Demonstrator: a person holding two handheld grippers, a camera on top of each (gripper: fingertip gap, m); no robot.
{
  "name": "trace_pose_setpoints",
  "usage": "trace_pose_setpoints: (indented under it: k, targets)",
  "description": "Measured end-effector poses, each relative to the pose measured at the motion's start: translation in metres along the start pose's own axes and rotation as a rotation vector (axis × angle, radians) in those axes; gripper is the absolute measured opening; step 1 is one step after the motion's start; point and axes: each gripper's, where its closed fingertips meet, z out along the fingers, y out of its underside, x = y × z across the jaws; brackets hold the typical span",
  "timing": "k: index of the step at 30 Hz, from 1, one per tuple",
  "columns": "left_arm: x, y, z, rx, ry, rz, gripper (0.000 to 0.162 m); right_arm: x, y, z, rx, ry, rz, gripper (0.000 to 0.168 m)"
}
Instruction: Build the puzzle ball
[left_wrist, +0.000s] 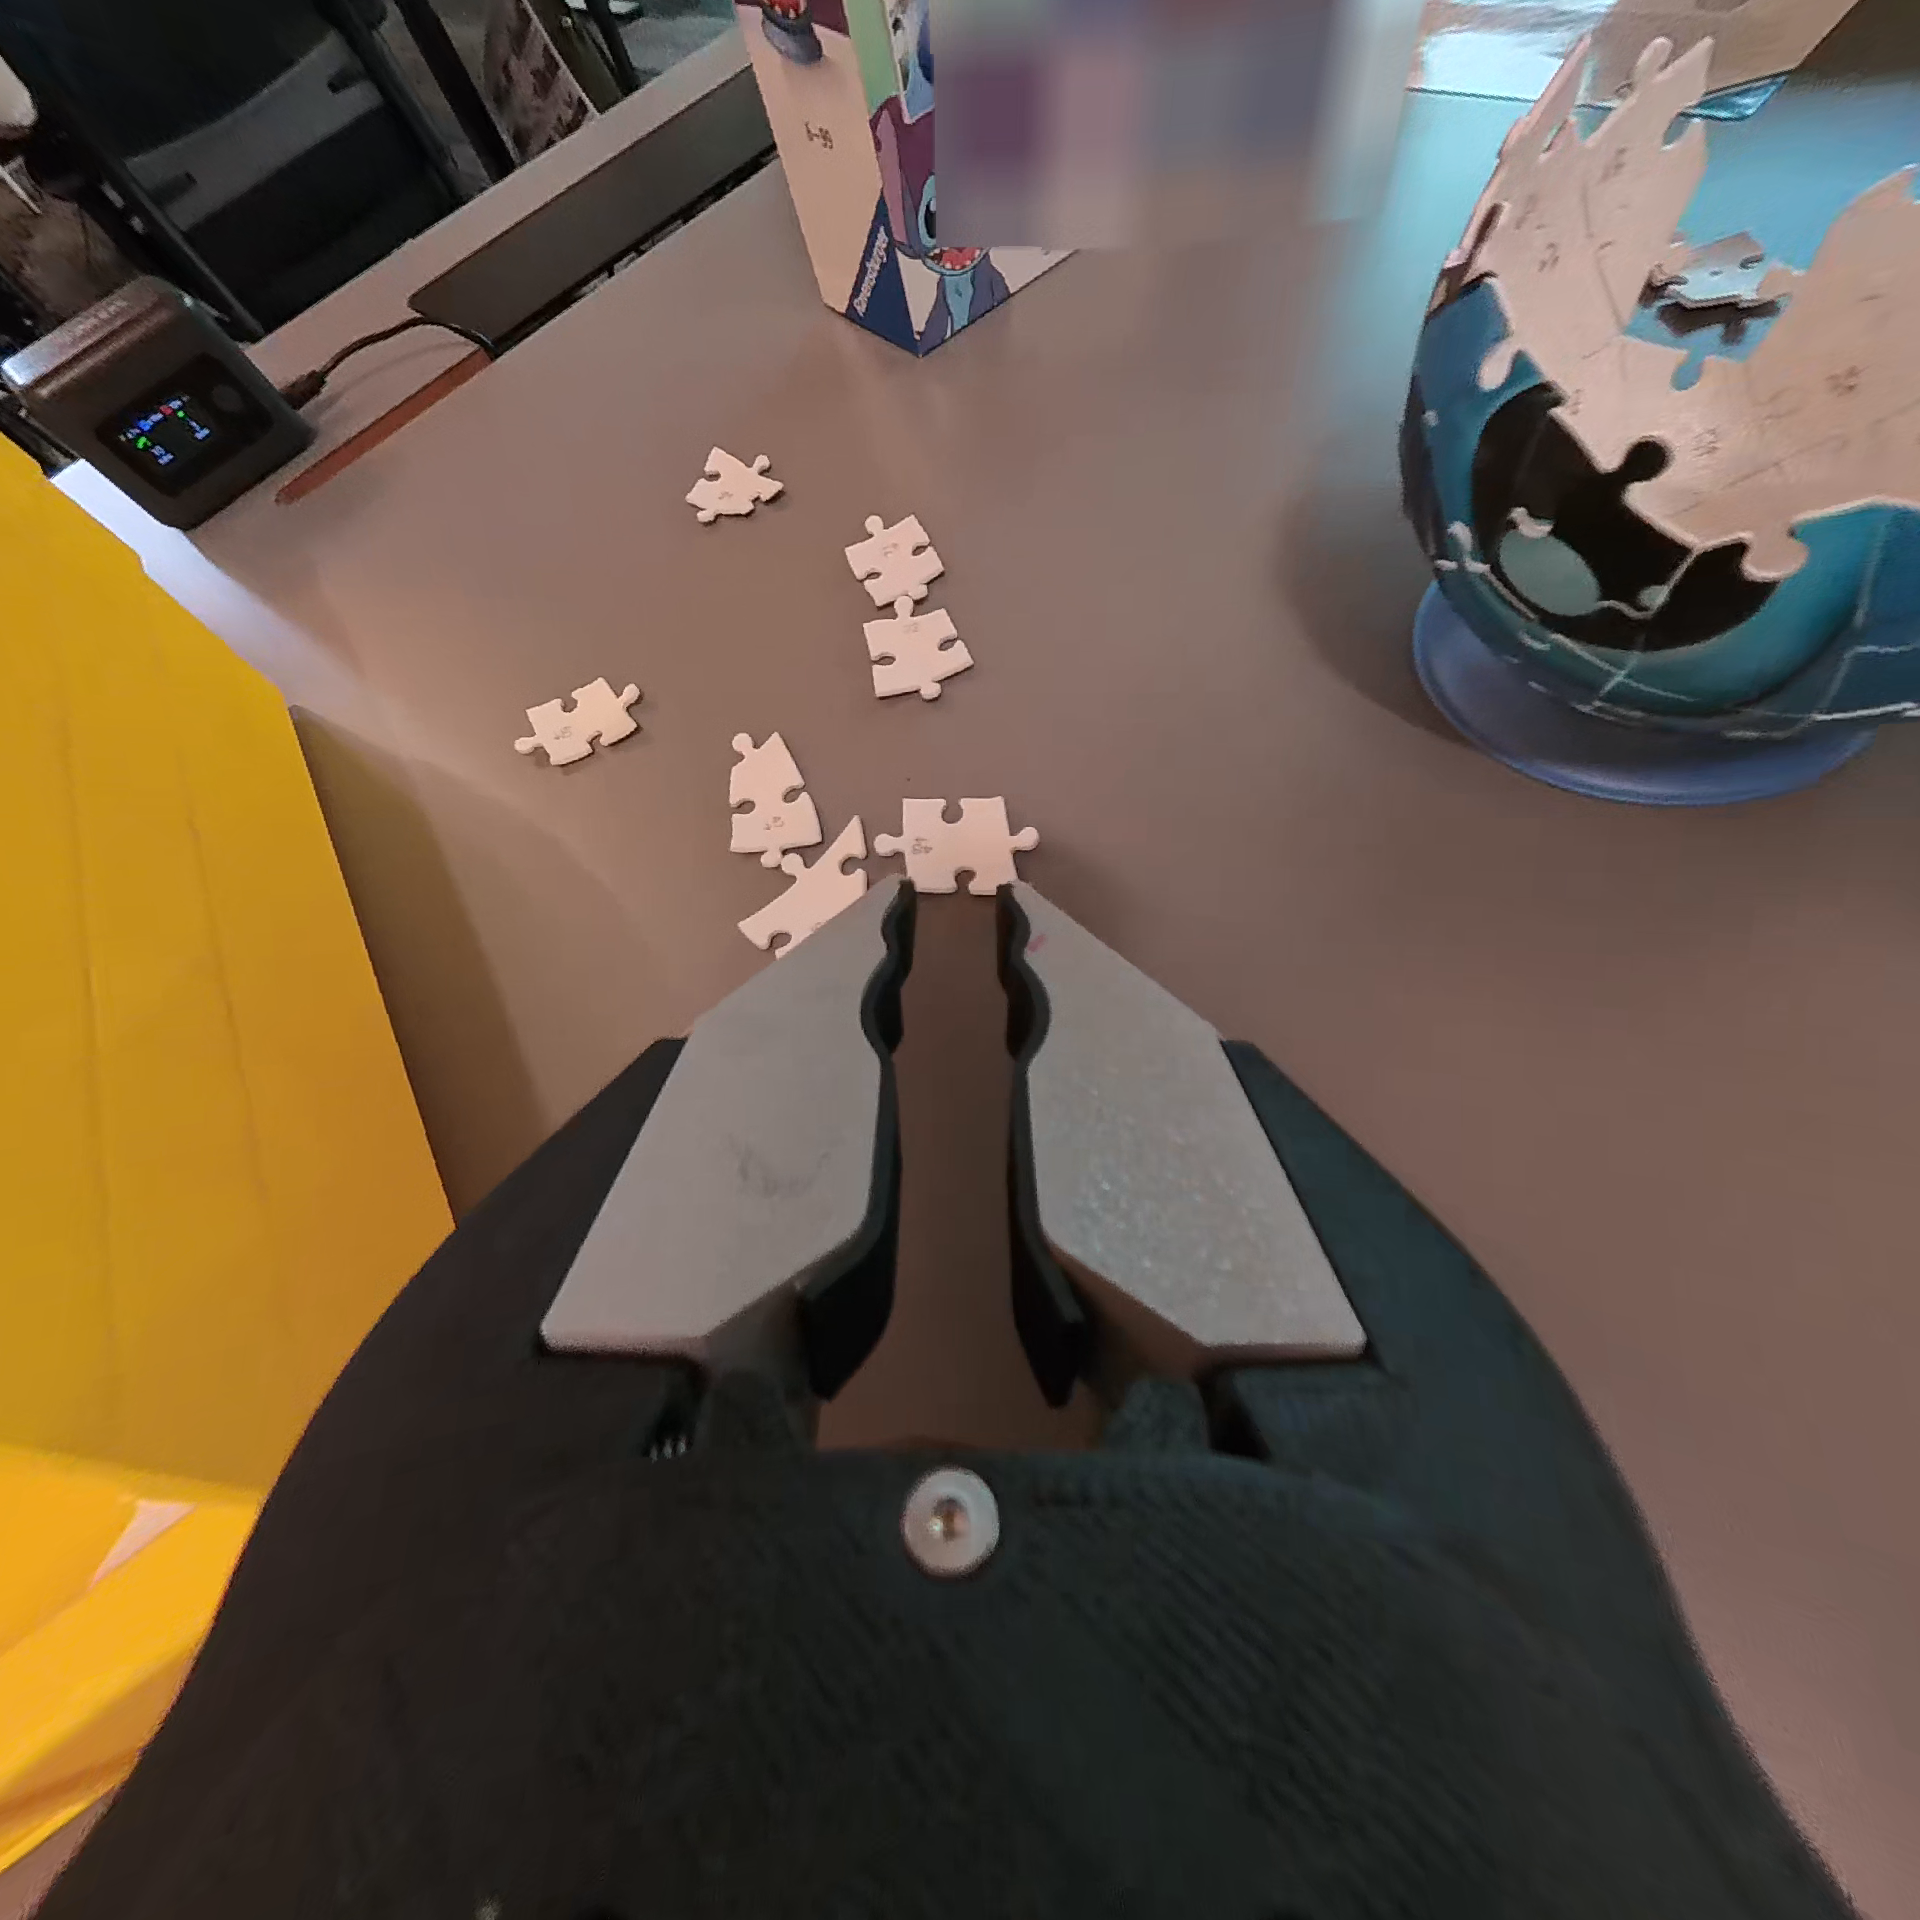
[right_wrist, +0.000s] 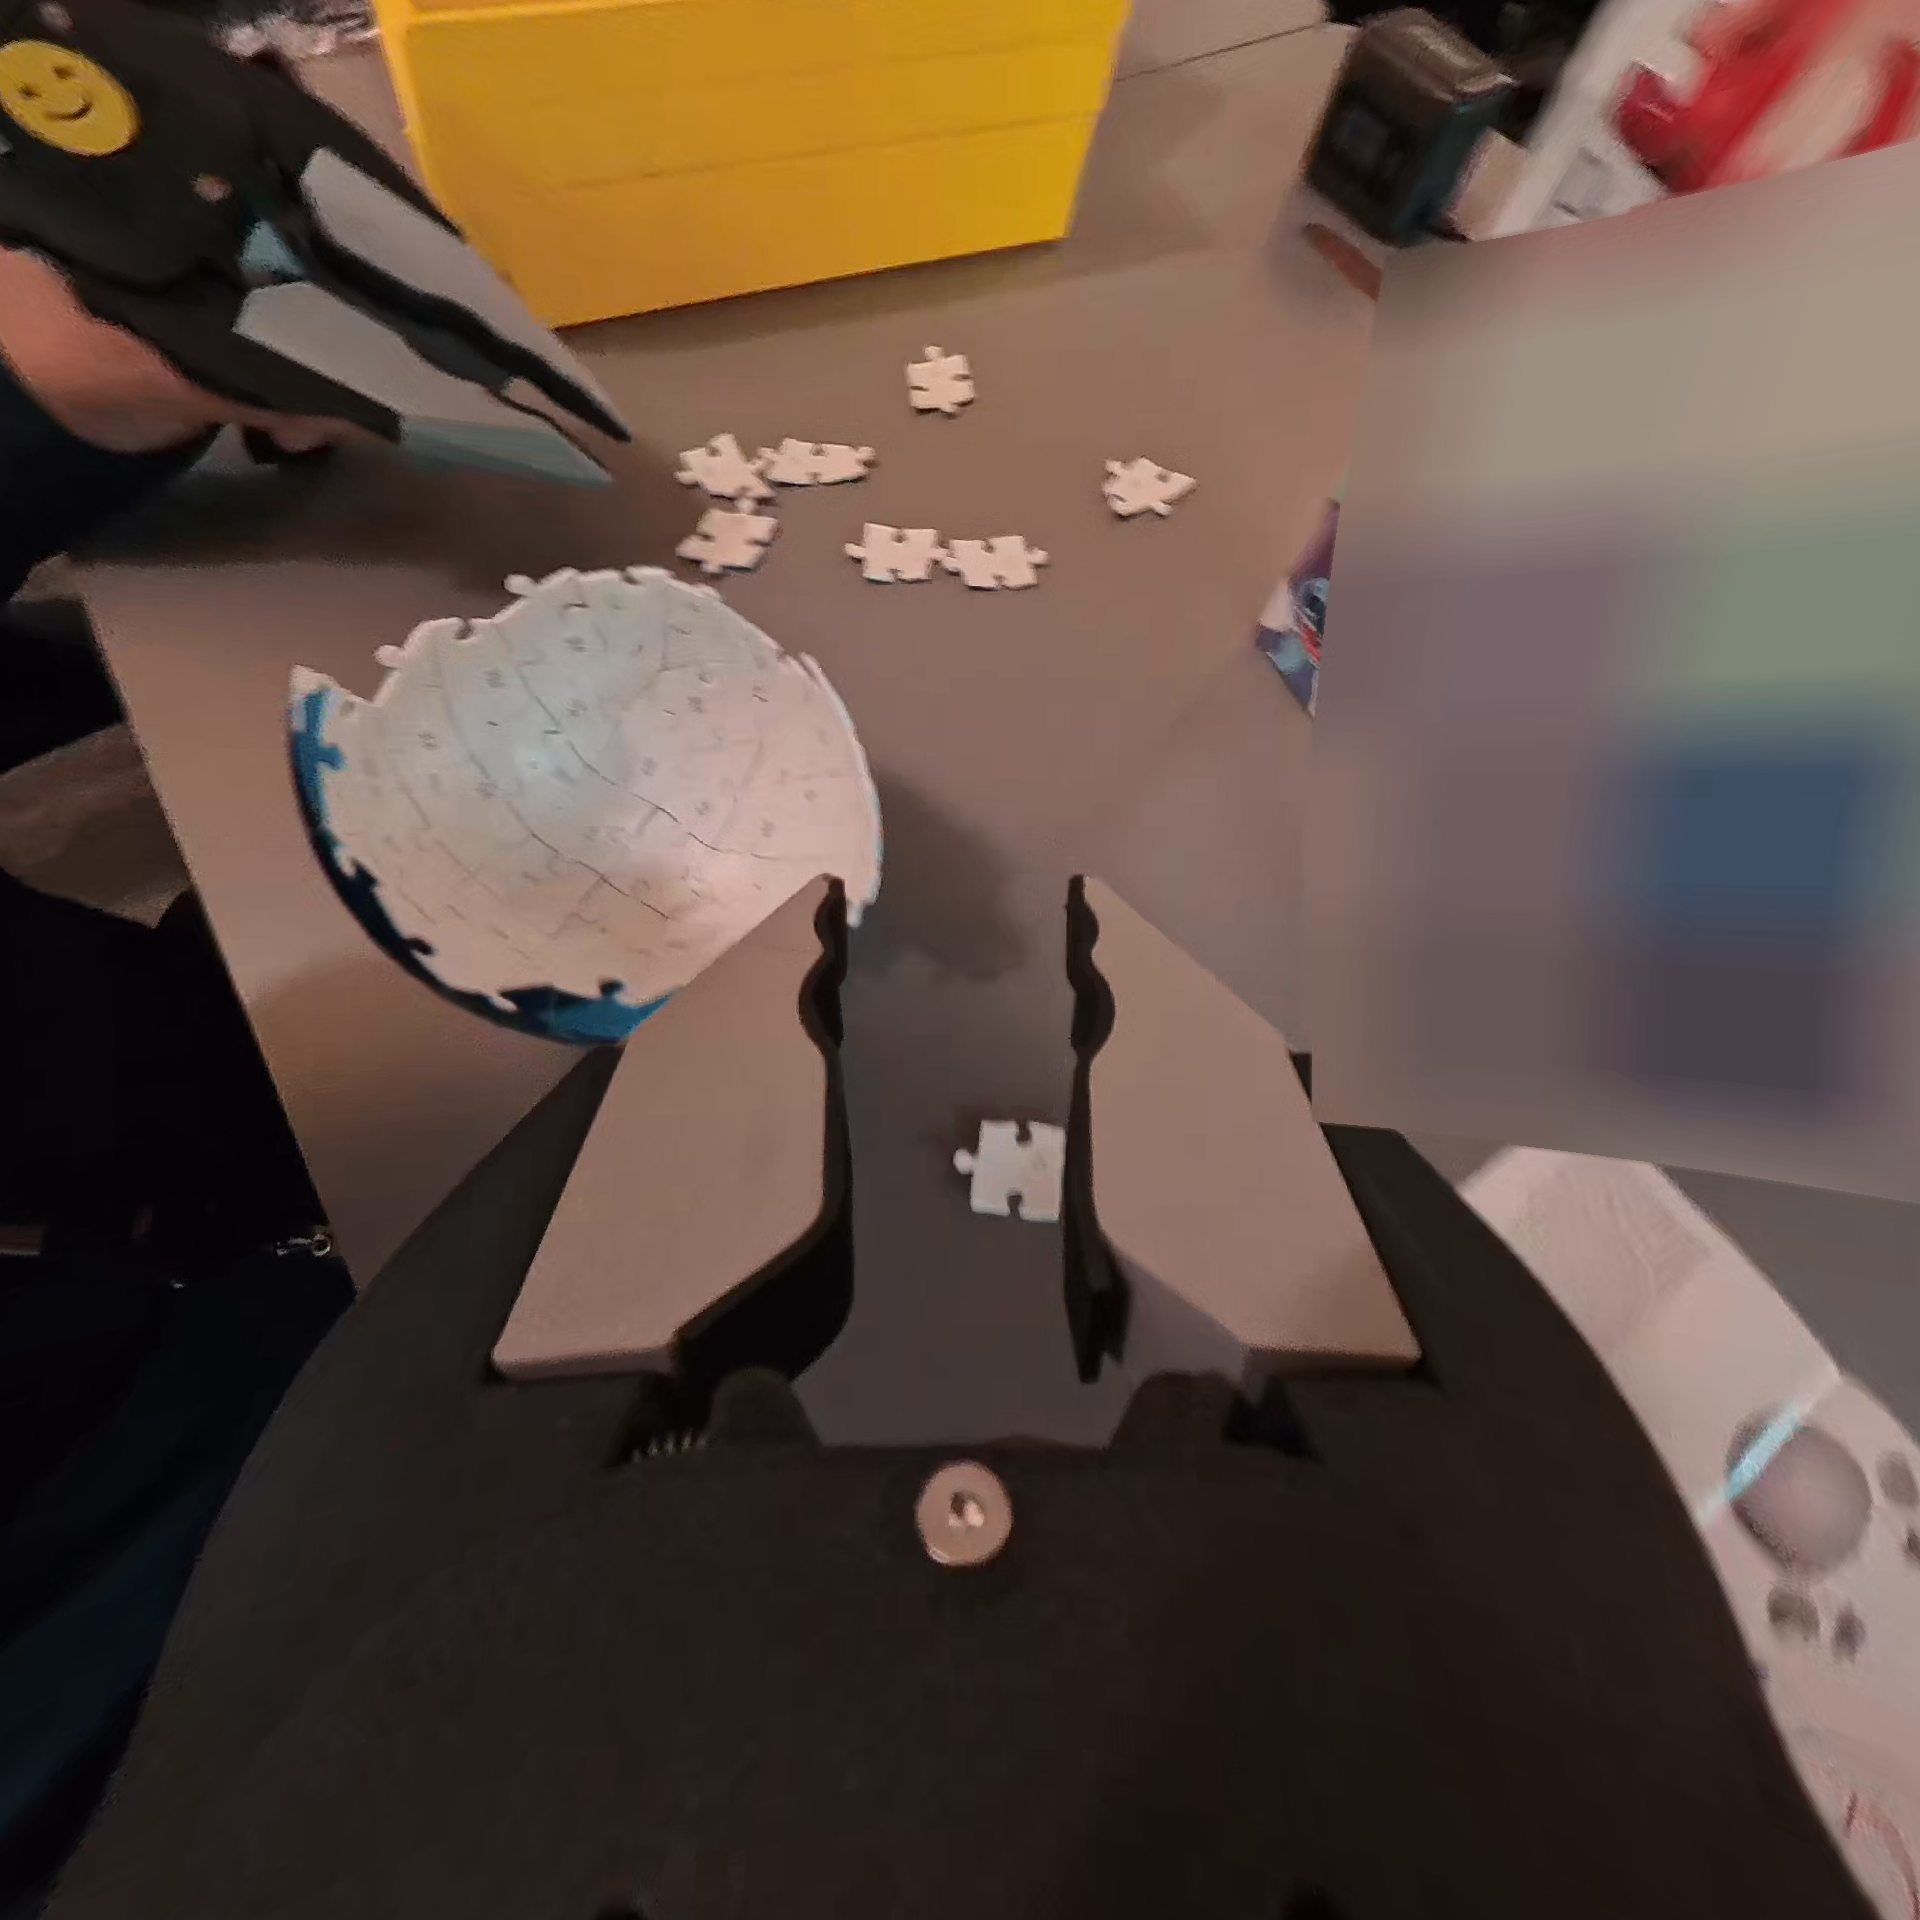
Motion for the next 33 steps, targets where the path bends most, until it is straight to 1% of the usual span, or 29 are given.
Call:
trace_pose_setpoints:
  k: [1, 2, 4, 6, 7, 8, 11, 14, 16, 17, 18, 22, 25, 27, 29, 33]
  targets:
    - [0.000, 0.000, 0.000, -0.003, -0.003, -0.001, 0.014, 0.006, 0.010, -0.006, -0.003, 0.026, 0.042, 0.042]
    - [-0.001, 0.001, 0.001, -0.004, -0.006, -0.002, 0.014, 0.010, 0.024, -0.007, -0.015, 0.039, 0.082, 0.047]
    - [-0.002, 0.001, 0.001, -0.003, -0.012, -0.005, 0.013, 0.012, 0.060, -0.001, -0.071, 0.043, 0.136, 0.052]
    - [-0.003, 0.001, 0.000, -0.002, -0.019, -0.011, 0.013, 0.013, 0.092, 0.007, -0.126, 0.069, 0.137, 0.052]
    - [-0.004, 0.000, 0.000, 0.000, -0.023, -0.014, 0.013, 0.015, 0.104, 0.010, -0.141, 0.083, 0.129, 0.050]
    - [-0.005, 0.000, 0.000, 0.001, -0.028, -0.016, 0.014, 0.018, 0.111, 0.013, -0.147, 0.093, 0.130, 0.047]
    - [-0.007, 0.000, -0.001, 0.004, -0.050, -0.016, 0.015, 0.017, 0.118, 0.021, -0.139, 0.042, 0.179, 0.050]
    - [-0.007, 0.001, 0.000, -0.005, -0.060, -0.016, 0.015, 0.023, 0.123, 0.031, -0.166, 0.066, 0.150, 0.049]
    - [-0.007, 0.000, 0.000, -0.004, -0.061, -0.021, 0.016, 0.025, 0.120, 0.035, -0.158, 0.081, 0.121, 0.044]
    - [-0.007, 0.000, 0.000, -0.003, -0.061, -0.023, 0.015, 0.024, 0.119, 0.037, -0.149, 0.075, 0.112, 0.037]
    - [-0.006, 0.000, 0.000, -0.004, -0.058, -0.027, 0.015, 0.023, 0.117, 0.039, -0.139, 0.071, 0.101, 0.025]
    - [-0.006, -0.003, 0.000, -0.016, -0.036, -0.040, 0.015, 0.020, 0.114, 0.042, -0.131, 0.067, 0.069, 0.024]
    - [-0.003, -0.014, -0.001, -0.003, -0.006, -0.038, 0.015, 0.026, 0.108, 0.041, -0.110, 0.097, 0.044, 0.024]
    - [-0.001, -0.030, -0.003, 0.018, 0.029, -0.030, 0.017, 0.030, 0.094, 0.039, -0.073, 0.097, 0.029, 0.024]
    - [0.000, -0.054, -0.005, 0.045, 0.078, -0.021, 0.020, 0.035, 0.072, 0.036, -0.025, 0.105, -0.018, 0.024]
    - [0.014, -0.112, -0.002, 0.080, 0.265, -0.024, 0.026, 0.043, 0.012, 0.034, 0.100, 0.126, -0.140, 0.024]
